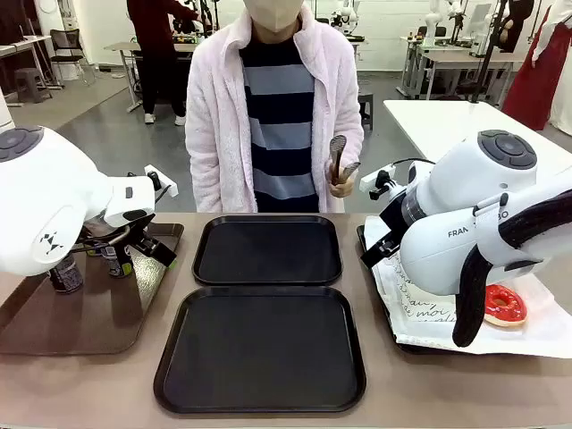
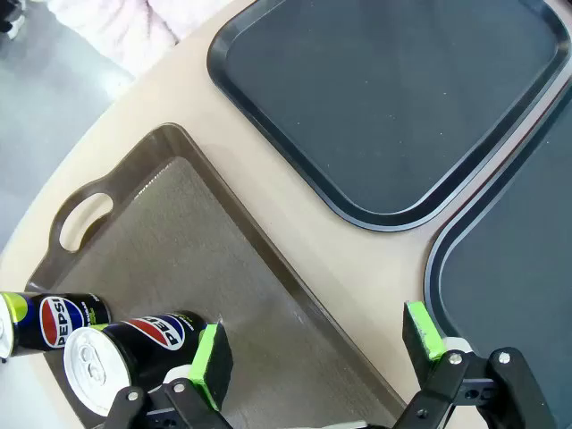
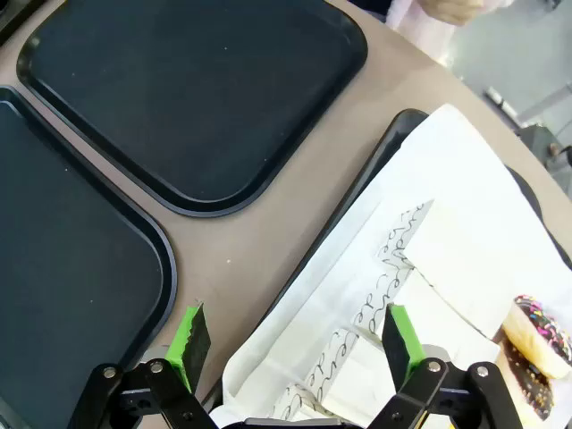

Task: Set up donuts and drinks on trays.
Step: Pick up one Pepsi coke and place it on the Flat Tray.

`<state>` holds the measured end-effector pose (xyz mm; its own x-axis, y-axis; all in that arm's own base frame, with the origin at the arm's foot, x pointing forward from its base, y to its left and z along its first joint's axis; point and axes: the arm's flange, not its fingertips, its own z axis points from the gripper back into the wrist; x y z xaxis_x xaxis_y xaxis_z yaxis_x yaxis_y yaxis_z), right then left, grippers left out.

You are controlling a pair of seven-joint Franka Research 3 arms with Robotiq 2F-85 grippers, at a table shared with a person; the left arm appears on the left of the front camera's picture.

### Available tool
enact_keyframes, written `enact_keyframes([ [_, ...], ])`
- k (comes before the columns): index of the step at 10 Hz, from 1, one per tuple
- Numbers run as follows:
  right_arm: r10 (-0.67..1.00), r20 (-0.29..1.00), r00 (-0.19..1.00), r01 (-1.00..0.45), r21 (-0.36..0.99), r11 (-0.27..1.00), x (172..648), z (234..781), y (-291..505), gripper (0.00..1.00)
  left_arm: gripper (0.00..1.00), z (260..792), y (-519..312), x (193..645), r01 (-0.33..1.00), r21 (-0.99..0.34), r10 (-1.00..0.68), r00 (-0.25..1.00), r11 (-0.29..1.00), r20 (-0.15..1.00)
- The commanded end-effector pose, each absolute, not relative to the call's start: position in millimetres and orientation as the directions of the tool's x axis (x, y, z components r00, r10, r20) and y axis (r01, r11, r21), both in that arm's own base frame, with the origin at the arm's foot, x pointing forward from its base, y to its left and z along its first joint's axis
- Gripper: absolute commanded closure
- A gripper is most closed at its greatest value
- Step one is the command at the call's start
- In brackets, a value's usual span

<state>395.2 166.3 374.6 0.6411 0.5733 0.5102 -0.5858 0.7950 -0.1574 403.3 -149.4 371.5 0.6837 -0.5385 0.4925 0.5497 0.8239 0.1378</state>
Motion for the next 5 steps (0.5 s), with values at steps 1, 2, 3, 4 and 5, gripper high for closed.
enact_keyframes([
  [1,0.573,0.51,0.641,-0.586,-0.157,0.795,395.2,374.6,166.3,0.0,0.0,371.5,-149.4,403.2,0.55,0.138,-0.539,0.683,0.824,0.493],
  [2,0.573,0.51,0.641,-0.586,-0.157,0.795,395.2,374.6,166.3,0.0,0.0,371.5,-149.4,403.2,0.55,0.138,-0.539,0.683,0.824,0.493],
  [3,0.573,0.51,0.641,-0.586,-0.157,0.795,395.2,374.6,166.3,0.0,0.0,371.5,-149.4,403.2,0.55,0.138,-0.539,0.683,0.824,0.493],
  [4,0.573,0.51,0.641,-0.586,-0.157,0.795,395.2,374.6,166.3,0.0,0.0,371.5,-149.4,403.2,0.55,0.138,-0.539,0.683,0.824,0.493],
  [5,0.573,0.51,0.641,-0.586,-0.157,0.795,395.2,374.6,166.3,0.0,0.0,371.5,-149.4,403.2,0.55,0.138,-0.539,0.683,0.824,0.493],
])
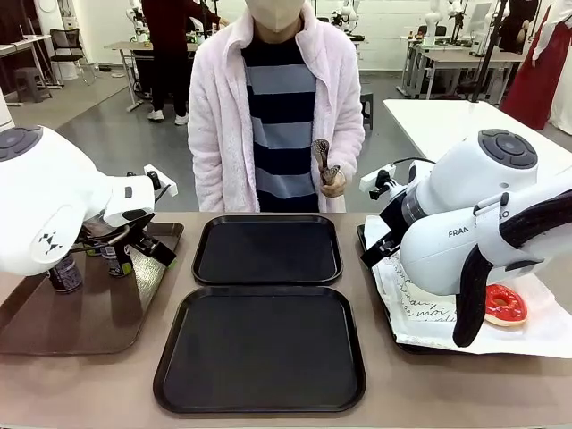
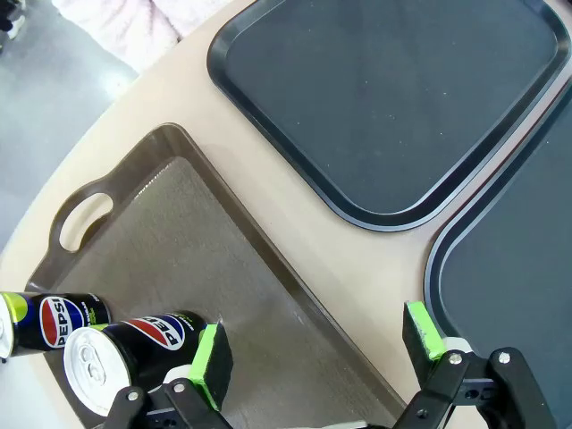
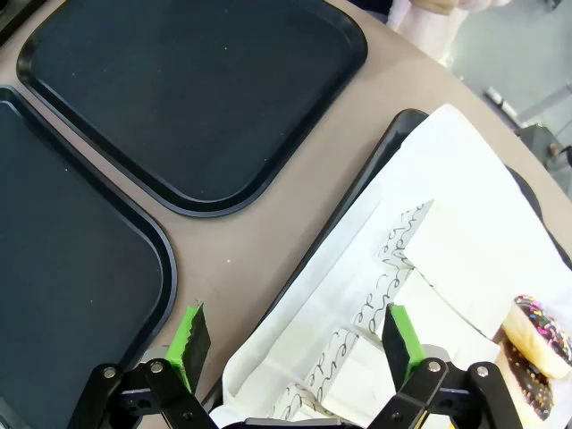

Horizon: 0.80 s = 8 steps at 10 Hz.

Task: Set up donuts and drinks on trays.
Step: Pick up one Pepsi coke and place it on the Flat Tray.

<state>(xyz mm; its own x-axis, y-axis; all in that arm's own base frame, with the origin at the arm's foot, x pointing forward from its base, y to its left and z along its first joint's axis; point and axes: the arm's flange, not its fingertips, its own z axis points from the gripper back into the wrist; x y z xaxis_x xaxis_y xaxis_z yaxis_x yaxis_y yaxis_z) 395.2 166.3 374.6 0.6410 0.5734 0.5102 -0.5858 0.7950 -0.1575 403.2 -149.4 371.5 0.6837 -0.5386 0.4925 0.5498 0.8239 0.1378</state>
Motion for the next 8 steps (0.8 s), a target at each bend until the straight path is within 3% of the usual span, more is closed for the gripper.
enact_keyframes([
  [1,0.573,0.51,0.641,-0.586,-0.157,0.795,395,375,166,0.0,0.0,371,-149,403,0.55,0.138,-0.539,0.683,0.824,0.493],
  [6,0.573,0.51,0.641,-0.586,-0.157,0.795,395,375,166,0.0,0.0,372,-149,403,0.55,0.138,-0.539,0.684,0.824,0.492],
  [8,0.633,0.431,0.643,-0.66,-0.106,0.743,328,402,158,0.0,0.0,398,-124,345,0.629,0.041,-0.58,0.686,0.776,0.439],
])
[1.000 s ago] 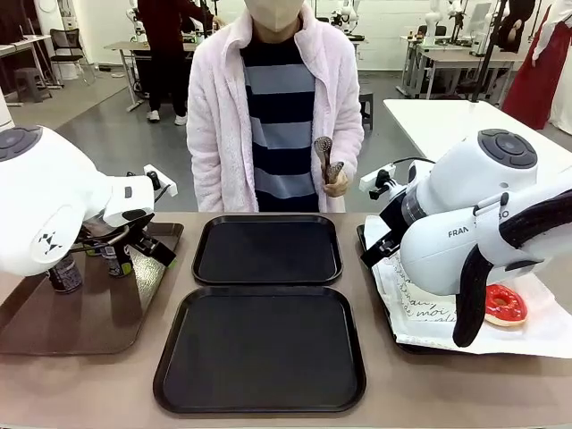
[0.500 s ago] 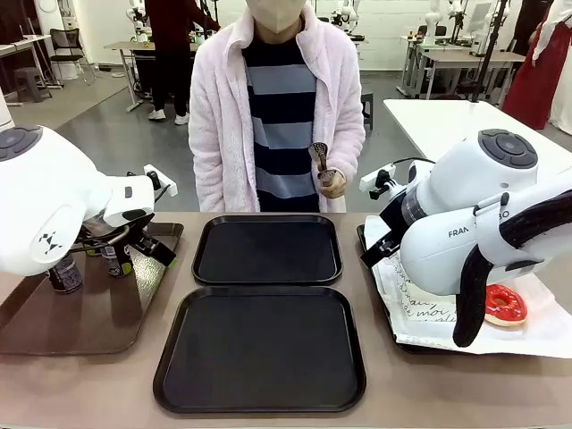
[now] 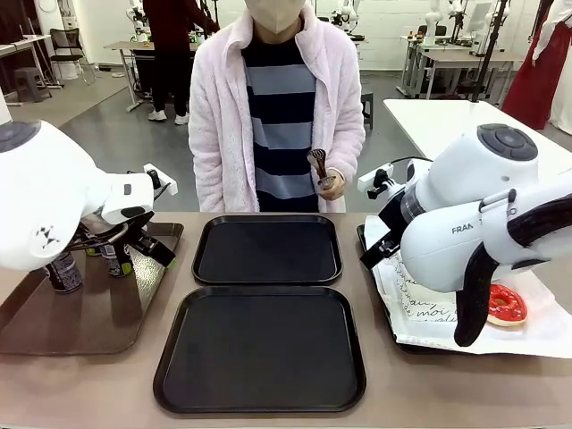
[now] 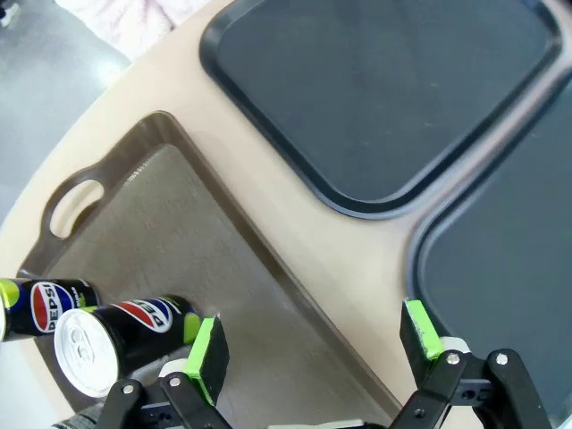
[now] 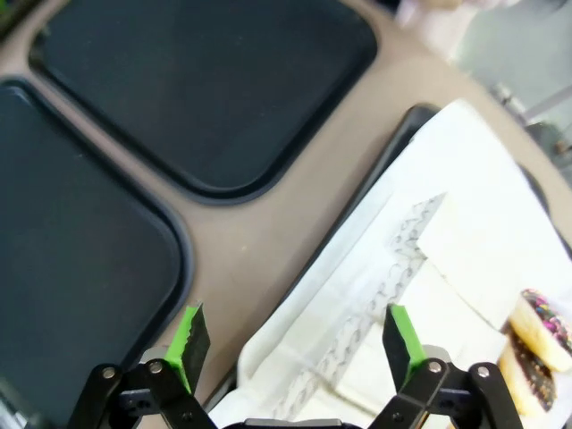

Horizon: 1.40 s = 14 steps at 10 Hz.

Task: Set up donuts and drinks on trays.
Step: Pick up one Pepsi coke and place it on the Flat Tray.

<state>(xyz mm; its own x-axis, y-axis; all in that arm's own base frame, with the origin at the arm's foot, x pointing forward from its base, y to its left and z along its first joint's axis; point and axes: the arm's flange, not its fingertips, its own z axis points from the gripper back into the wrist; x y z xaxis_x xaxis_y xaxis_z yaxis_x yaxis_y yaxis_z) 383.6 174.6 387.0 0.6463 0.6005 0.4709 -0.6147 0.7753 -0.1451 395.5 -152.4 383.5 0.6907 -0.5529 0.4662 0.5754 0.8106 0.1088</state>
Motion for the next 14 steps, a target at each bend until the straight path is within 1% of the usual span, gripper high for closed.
enact_keyframes([
  [1,0.659,0.317,0.682,-0.668,-0.095,0.738,287,408,148,0.0,0.0,402,-111,312,0.649,0.044,-0.616,0.695,0.759,0.371],
  [3,0.668,0.207,0.715,-0.673,-0.053,0.738,231,410,130,0.0,0.0,406,-95,259,0.724,0.018,-0.692,0.653,0.69,0.308],
  [4,0.669,0.125,0.733,-0.669,-0.046,0.742,210,402,119,0.0,0.0,399,-93,234,0.742,0.013,-0.719,0.644,0.67,0.26],
  [5,0.645,0.144,0.75,-0.647,-0.04,0.761,209,393,106,0.0,0.0,395,-92,221,0.742,0.074,-0.734,0.634,0.666,0.244],
  [6,0.68,0.17,0.713,-0.68,-0.071,0.73,304,443,164,0.0,0.0,444,-135,337,0.714,0.005,-0.686,0.671,0.701,0.282],
  [8,0.68,0.17,0.713,-0.68,-0.071,0.73,304,443,164,0.0,0.0,444,-135,337,0.714,0.005,-0.686,0.671,0.701,0.282],
  [9,0.678,0.138,0.722,-0.677,-0.066,0.733,288,457,155,0.0,0.0,459,-131,322,0.726,0.013,-0.705,0.662,0.687,0.254],
  [10,0.649,0.316,0.692,-0.72,0.251,0.647,288,461,129,0.0,0.0,463,-106,323,0.725,-0.385,-0.549,0.686,0.571,0.477],
  [11,0.527,0.433,0.731,-0.681,0.415,0.604,288,470,95,0.0,0.0,475,-73,321,0.693,-0.552,-0.397,0.72,0.464,0.57],
  [12,0.389,0.501,0.773,-0.628,0.519,0.58,285,482,61,0.0,0.0,486,-48,319,0.671,-0.654,-0.267,0.74,0.349,0.617],
  [13,0.211,0.528,0.822,-0.544,0.622,0.563,283,489,22,0.0,0.0,491,-27,314,0.662,-0.71,-0.166,0.748,0.24,0.642],
  [14,0.099,0.502,0.859,-0.47,0.7,0.538,281,492,-10,0.0,0.0,492,-13,316,0.629,-0.752,-0.132,0.777,0.195,0.616],
])
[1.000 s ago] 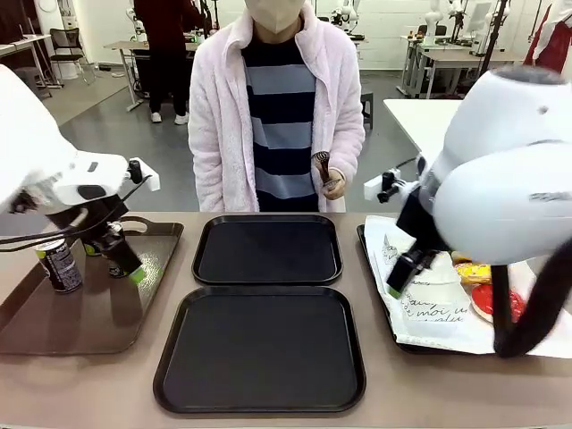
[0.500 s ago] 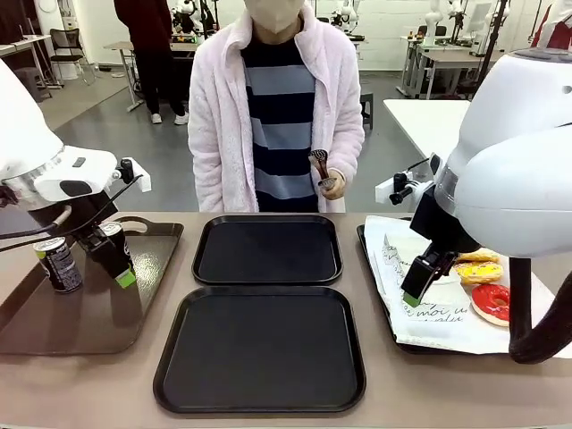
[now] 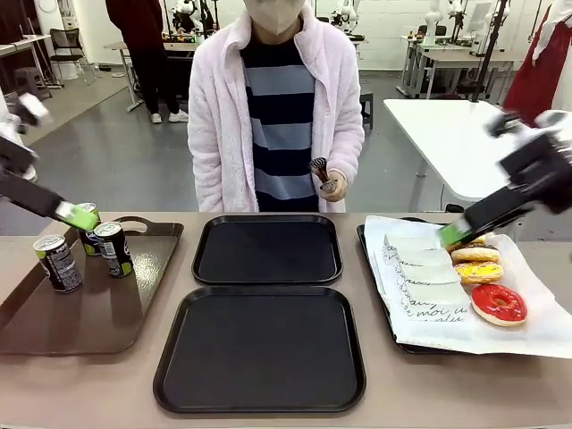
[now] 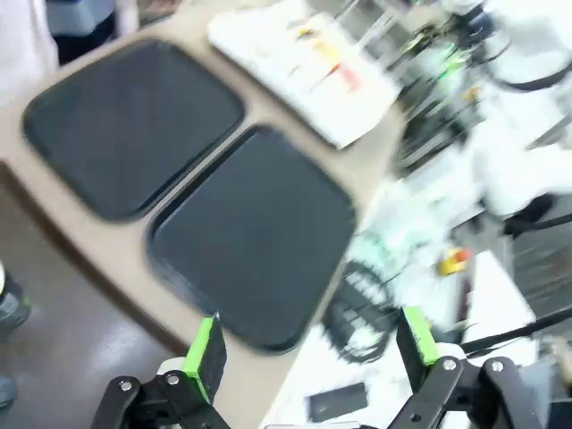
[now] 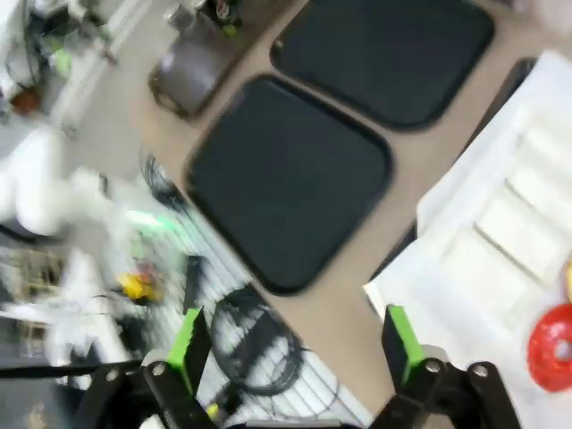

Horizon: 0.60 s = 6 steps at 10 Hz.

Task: Set up donuts and drinks on trays.
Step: Pick up one Pepsi coke and place it on the Flat Tray.

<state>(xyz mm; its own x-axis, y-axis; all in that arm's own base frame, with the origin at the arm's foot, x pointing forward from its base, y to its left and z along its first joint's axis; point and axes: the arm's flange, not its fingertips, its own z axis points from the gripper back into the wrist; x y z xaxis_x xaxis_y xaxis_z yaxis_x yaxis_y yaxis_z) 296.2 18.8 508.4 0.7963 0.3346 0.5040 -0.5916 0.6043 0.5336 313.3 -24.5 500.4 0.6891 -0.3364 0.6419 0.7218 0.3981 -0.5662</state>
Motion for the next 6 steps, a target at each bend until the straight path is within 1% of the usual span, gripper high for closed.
enact_keyframes([
  [1,0.0,0.46,0.888,-0.395,0.762,0.513,277,493,-44,0.0,0.0,491,7,321,0.585,-0.795,-0.098,0.811,0.162,0.577],
  [3,-0.032,0.3,0.953,-0.253,0.853,0.457,271,487,-113,0.0,0.0,479,56,329,0.494,-0.86,-0.032,0.869,0.127,0.494],
  [4,-0.059,0.246,0.968,-0.192,0.866,0.462,271,482,-140,0.0,0.0,473,77,331,0.457,-0.882,-0.02,0.889,0.115,0.458],
  [6,-0.111,0.193,0.975,-0.123,0.884,0.452,264,481,-188,0.0,0.0,466,113,327,0.395,-0.909,-0.029,0.918,0.135,0.394],
])
